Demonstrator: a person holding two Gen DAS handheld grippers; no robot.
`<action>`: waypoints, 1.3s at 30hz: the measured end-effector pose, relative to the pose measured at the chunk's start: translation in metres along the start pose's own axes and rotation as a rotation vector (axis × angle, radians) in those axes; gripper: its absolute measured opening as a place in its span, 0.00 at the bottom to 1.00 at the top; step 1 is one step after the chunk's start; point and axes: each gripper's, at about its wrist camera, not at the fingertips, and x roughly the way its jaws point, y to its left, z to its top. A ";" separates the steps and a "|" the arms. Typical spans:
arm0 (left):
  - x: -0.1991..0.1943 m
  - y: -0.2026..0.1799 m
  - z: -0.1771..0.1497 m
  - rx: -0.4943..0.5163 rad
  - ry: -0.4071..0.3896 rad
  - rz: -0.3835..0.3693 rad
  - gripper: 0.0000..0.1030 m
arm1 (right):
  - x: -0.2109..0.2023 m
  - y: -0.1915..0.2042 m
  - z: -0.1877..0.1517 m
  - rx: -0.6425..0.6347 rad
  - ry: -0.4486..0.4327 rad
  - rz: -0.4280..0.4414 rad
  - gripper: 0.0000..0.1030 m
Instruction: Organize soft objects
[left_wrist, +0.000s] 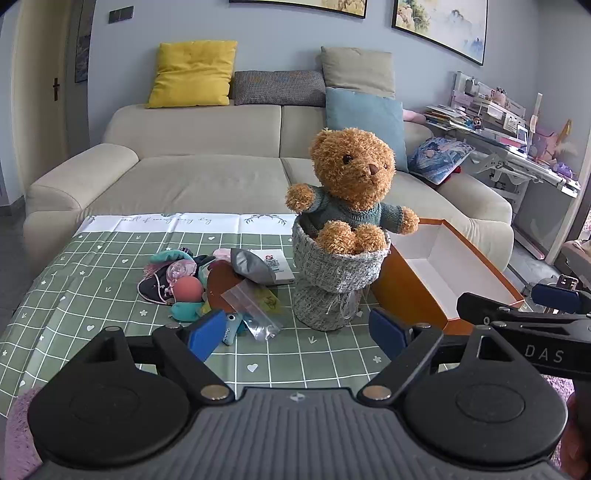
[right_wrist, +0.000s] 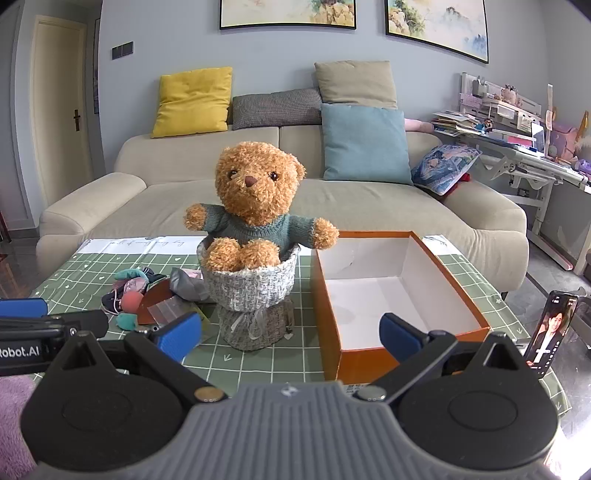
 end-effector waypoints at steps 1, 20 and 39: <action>0.000 0.000 0.000 -0.001 0.000 0.000 0.99 | 0.000 0.000 0.000 0.000 -0.001 -0.001 0.98; 0.003 0.002 -0.001 -0.002 0.010 0.007 0.99 | -0.001 0.000 -0.001 -0.005 -0.003 0.005 0.98; 0.003 0.003 0.000 -0.003 0.013 0.008 0.99 | 0.001 -0.001 -0.001 -0.013 0.009 0.009 0.98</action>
